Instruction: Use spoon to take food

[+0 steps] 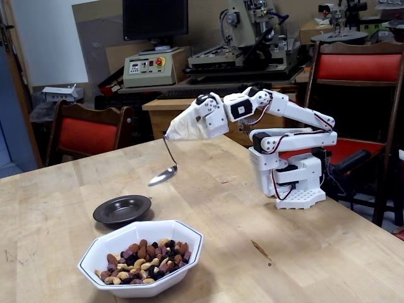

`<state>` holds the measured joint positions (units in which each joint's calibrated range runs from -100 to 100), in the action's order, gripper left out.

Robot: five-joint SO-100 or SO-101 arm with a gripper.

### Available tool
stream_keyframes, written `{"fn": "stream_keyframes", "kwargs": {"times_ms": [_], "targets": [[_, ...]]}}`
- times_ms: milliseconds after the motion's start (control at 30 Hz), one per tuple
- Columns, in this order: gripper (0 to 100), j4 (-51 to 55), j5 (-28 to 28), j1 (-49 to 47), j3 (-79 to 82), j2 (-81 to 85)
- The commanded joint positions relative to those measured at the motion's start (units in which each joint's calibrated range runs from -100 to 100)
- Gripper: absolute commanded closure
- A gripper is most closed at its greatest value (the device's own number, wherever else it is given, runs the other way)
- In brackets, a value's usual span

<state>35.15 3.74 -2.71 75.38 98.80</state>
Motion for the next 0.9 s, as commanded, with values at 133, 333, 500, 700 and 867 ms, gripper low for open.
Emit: {"fn": "stream_keyframes", "kwargs": {"times_ms": [133, 333, 500, 700, 867], "targets": [[96, -1.5, -0.2, -0.3, -8.9, 0.0], [96, -1.6, -0.2, -0.3, -11.0, -0.1], [96, -1.0, -0.3, -4.5, -11.0, -0.1], [96, -0.9, -0.3, -15.0, -10.9, -0.2], [96, -0.9, -0.3, -18.9, -10.8, -1.3]]}}
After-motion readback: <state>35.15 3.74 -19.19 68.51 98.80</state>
